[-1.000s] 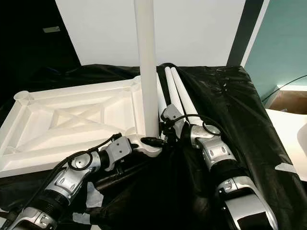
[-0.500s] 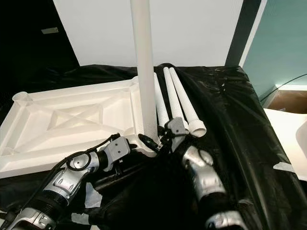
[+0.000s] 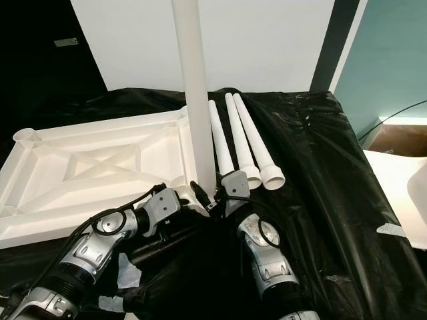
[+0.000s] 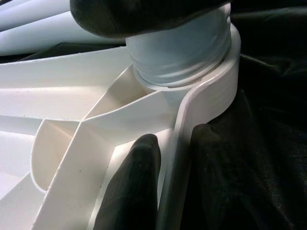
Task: Building children table
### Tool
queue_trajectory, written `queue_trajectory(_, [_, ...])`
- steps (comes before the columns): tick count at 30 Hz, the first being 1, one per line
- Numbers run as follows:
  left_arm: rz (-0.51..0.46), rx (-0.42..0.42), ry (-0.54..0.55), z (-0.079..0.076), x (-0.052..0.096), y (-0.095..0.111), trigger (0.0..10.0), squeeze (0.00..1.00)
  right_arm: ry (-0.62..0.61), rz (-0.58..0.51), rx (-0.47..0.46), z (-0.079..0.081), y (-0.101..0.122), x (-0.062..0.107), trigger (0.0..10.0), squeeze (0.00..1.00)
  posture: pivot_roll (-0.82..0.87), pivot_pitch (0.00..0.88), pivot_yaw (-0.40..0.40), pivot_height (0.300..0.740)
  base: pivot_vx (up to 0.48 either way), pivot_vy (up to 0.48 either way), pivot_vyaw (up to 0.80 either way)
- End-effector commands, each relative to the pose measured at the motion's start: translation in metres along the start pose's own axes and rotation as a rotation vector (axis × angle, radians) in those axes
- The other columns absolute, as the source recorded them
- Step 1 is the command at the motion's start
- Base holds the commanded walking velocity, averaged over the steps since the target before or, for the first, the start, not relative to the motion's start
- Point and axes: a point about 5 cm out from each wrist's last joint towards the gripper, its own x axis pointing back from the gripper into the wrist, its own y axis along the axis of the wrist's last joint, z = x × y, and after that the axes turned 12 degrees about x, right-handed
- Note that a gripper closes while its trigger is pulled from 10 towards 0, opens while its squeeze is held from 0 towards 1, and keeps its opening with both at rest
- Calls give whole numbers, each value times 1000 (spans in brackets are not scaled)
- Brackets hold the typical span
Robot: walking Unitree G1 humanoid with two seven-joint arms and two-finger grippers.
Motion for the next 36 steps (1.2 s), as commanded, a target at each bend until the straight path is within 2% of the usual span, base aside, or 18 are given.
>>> queue_trajectory(1, [142, 68, -145, -30, -5, -36, 10000, 0, -41, 52, 46, -23, -6, 1, 10000, 1000, 77, 0, 23, 740, 0, 0, 0])
queue_trajectory(4, [141, 68, -147, -30, -6, -35, 10000, 0, 52, 36, 65, -30, -2, -4, 10000, 1000, 73, 0, 22, 740, 0, 0, 0])
queue_trajectory(5, [141, 67, -147, -29, -6, -35, 10000, 0, 109, 28, 78, -32, -1, -5, 10000, 796, 71, 0, 23, 740, 0, 0, 0])
queue_trajectory(6, [141, 67, -147, -29, -6, -35, 10000, 0, 146, 24, 86, -33, 0, -6, 10000, 796, 71, 0, 23, 740, 0, 0, 0])
queue_trajectory(7, [141, 67, -148, -30, -7, -34, 10000, 0, 263, 31, 99, -37, -1, -6, 10000, 0, 68, 0, 26, 740, 0, 0, 0])
queue_trajectory(12, [140, 67, -150, -30, -7, -34, 10000, 0, 340, 43, 100, -41, -1, -6, 10000, 0, 67, 0, 29, 740, 0, 0, 0])
queue_trajectory(13, [140, 67, -151, -30, -7, -34, 10000, 0, 392, 52, 104, -47, -1, -6, 10000, 0, 68, 0, 30, 740, 0, 0, 0])
queue_trajectory(14, [142, 67, -151, -30, -7, -35, 10000, 0, 451, 67, 112, -54, -1, -6, 3176, 0, 68, 0, 31, 740, 0, 0, 0])
queue_trajectory(16, [143, 66, -151, -30, -7, -35, 10000, 0, 490, 77, 118, -60, 0, -6, 3176, 0, 68, 0, 31, 740, 0, 0, 0])
queue_trajectory(17, [144, 66, -151, -30, -7, -35, 10000, 0, 511, 83, 122, -63, 0, -6, 0, 0, 68, 0, 31, 740, 0, 0, 0])
queue_trajectory(23, [149, 65, -150, -29, -6, -37, 10000, 0, 644, 95, 138, -68, 2, -5, 0, 0, 73, 0, 33, 740, 0, 0, 0])
queue_trajectory(28, [147, 66, -151, -30, -5, -37, 10000, 0, 637, 86, 83, -53, -1, -1, 0, 0, 73, 0, 31, 740, 0, 0, 0])
queue_trajectory(30, [147, 66, -151, -31, -5, -37, 10000, 0, 493, 45, 45, -43, -1, -5, 0, 0, 74, 0, 28, 740, 0, 0, 0])
queue_trajectory(31, [147, 67, -151, -31, -5, -37, 10000, 0, 364, 12, -5, -37, -1, -6, 0, 0, 73, 0, 25, 740, 0, 0, 0])
queue_trajectory(32, [147, 67, -151, -31, -5, -37, 10000, 0, 364, 12, -5, -37, -1, -6, 0, 0, 73, 0, 25, 740, 0, 0, 0])
queue_trajectory(33, [147, 67, -150, -31, -5, -37, 10000, 0, 190, -25, -51, -32, 0, -4, 0, 0, 77, 0, 25, 740, 0, 0, 0])
queue_trajectory(34, [147, 66, -150, -31, -5, -37, 10000, 0, 123, -42, -54, -30, 1, -3, 0, 0, 77, 0, 24, 740, 0, 0, 0])
queue_trajectory(36, [147, 66, -151, -31, -5, -37, 10000, 0, 93, -52, -49, -28, 2, -2, 0, 0, 77, 0, 24, 740, 0, 0, 0])
